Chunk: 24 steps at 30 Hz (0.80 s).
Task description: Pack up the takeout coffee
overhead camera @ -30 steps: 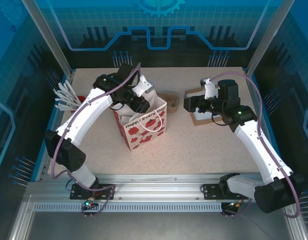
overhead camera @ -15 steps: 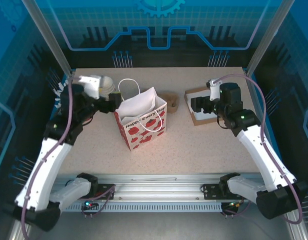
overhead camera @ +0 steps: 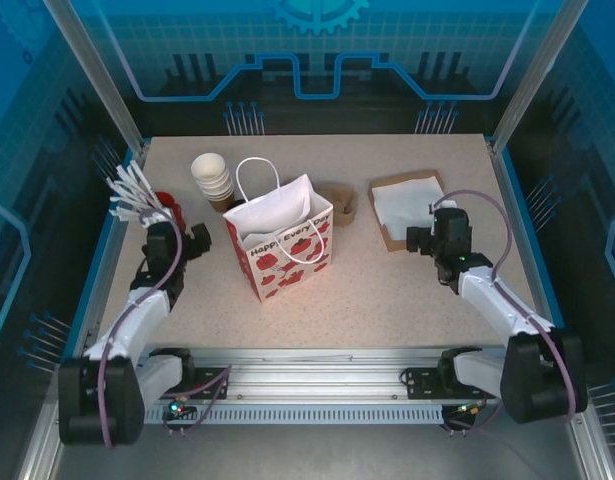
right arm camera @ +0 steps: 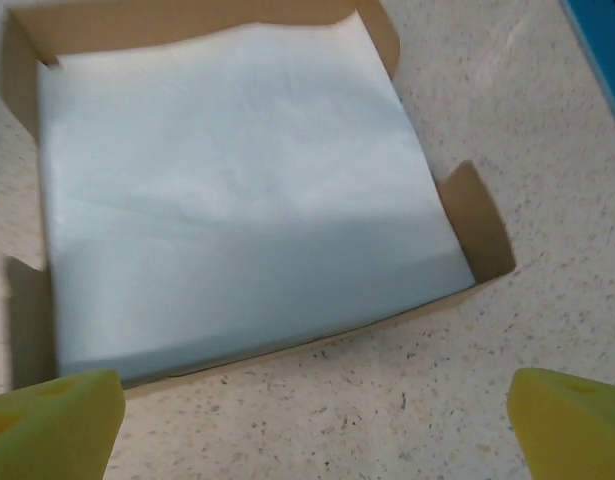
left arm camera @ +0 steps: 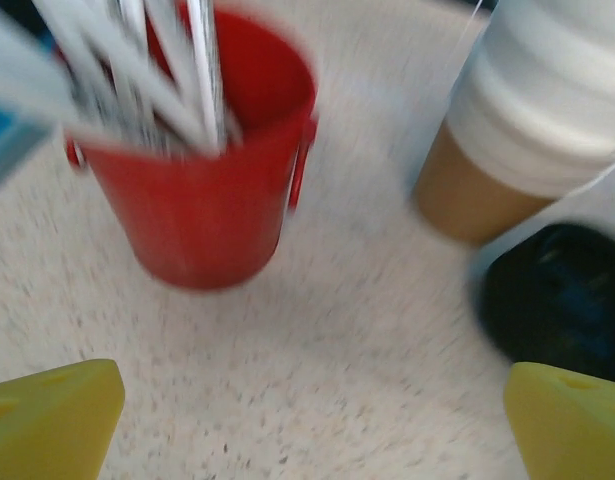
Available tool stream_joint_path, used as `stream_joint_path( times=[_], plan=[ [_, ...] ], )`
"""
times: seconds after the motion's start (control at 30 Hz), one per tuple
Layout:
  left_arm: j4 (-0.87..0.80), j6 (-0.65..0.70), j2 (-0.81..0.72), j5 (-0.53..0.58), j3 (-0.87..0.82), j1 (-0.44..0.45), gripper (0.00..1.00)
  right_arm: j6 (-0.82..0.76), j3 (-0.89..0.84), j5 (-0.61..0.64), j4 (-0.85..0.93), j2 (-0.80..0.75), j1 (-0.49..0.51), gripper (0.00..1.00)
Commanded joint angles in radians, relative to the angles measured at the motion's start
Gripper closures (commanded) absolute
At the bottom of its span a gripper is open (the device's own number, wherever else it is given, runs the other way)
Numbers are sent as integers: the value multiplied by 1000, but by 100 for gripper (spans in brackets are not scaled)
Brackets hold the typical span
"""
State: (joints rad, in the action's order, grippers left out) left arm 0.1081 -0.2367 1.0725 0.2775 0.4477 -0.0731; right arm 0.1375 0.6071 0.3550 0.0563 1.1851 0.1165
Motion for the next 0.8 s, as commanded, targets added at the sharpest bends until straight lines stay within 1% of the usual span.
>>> stream_joint_path(
  times=[0.0, 0.07, 0.13, 0.17, 0.23, 0.3, 0.4, 0.43, 0.53, 0.6, 0.77],
  plan=[
    [338, 27, 74, 15, -60, -4, 1, -2, -35, -35, -246, 58, -22, 0],
    [441, 52, 139, -14, -88, -4, 1, -6, -47, -49, -296, 105, -28, 0],
    [553, 66, 210, -66, -109, -5, 1, -19, -77, -59, -386, 145, -32, 0],
    [576, 64, 230, -83, -103, -6, 1, -22, -92, -60, -426, 160, -33, 0],
    [608, 71, 265, -123, -91, -5, 1, -35, -92, -65, -451, 172, -35, 0],
    [611, 87, 293, -131, -69, -6, 1, -52, -123, -67, -548, 176, -41, 0],
    [692, 106, 355, -143, -69, -5, 1, -63, -132, -82, -601, 190, -51, 0],
    [651, 108, 347, -149, -57, -4, 1, -66, -144, -90, -637, 195, -50, 0],
    [642, 109, 355, -154, -47, -5, 1, -76, -180, -117, -744, 230, -49, 0],
    [644, 110, 357, -156, -47, -4, 1, -85, -192, -129, -787, 254, -47, 0],
    [671, 130, 362, -205, -57, -4, 1, -98, -219, -144, -900, 321, -45, 0]
  ],
)
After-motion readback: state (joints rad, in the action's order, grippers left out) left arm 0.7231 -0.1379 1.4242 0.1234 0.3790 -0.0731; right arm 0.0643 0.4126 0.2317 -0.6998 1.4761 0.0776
